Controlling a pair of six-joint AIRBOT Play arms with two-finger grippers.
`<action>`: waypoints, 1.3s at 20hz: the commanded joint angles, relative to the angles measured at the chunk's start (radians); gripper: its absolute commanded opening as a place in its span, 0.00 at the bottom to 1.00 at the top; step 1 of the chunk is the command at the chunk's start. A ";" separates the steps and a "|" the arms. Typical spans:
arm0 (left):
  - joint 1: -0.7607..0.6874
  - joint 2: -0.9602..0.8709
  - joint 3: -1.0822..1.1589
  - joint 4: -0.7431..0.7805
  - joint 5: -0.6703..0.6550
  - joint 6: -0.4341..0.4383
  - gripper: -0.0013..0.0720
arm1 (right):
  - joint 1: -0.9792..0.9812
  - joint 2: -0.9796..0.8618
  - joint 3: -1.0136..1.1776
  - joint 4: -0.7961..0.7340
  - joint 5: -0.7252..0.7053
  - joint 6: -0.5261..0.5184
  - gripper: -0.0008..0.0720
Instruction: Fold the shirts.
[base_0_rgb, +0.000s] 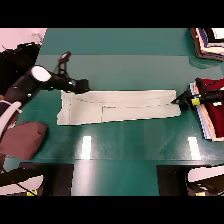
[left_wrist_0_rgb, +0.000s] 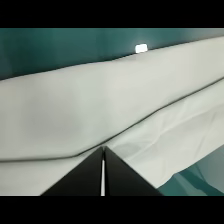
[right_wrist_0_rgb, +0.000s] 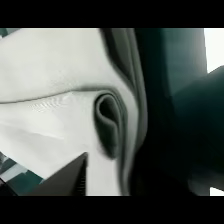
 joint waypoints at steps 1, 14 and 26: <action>-0.118 -0.078 0.017 -0.030 0.079 -0.027 0.05 | 0.051 0.000 0.013 0.035 -0.049 -0.018 0.10; -0.329 -0.425 0.267 -0.125 0.114 -0.027 0.05 | 0.325 0.324 0.349 0.193 0.016 0.062 0.04; -0.233 -0.393 0.293 -0.074 0.040 -0.026 0.05 | 0.679 0.323 0.405 0.193 -0.153 0.069 0.04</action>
